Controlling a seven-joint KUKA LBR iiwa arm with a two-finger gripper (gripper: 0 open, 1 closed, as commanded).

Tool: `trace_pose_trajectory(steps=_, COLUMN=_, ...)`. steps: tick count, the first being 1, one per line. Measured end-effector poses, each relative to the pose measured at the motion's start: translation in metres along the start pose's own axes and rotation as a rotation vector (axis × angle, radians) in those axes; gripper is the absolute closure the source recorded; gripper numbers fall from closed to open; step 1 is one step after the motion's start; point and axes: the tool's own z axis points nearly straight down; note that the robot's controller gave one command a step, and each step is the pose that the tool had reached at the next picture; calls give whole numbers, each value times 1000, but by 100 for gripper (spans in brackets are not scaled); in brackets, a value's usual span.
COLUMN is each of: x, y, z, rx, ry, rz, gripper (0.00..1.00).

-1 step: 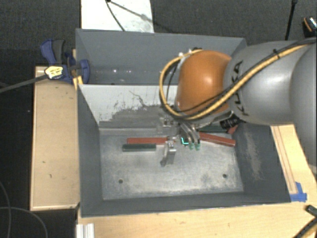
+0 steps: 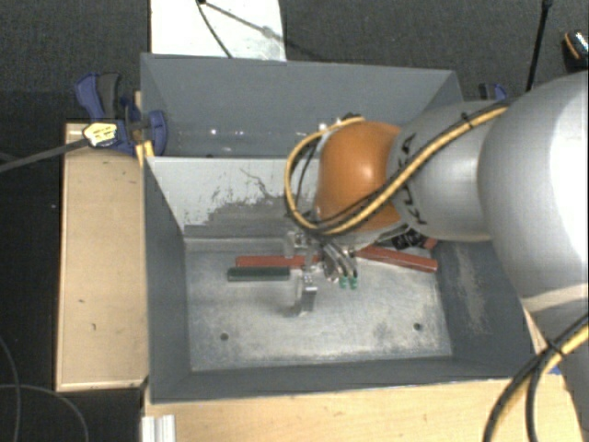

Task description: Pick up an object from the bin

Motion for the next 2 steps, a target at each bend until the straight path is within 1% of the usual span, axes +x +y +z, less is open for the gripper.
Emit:
trace_pose_trajectory(steps=1, x=-7, y=32, z=7, rx=-3, ry=-9, rz=302, gripper=0)
trace_pose_trajectory(steps=2, x=-7, y=31, z=7, rx=-3, ry=-7, rz=305, gripper=100)
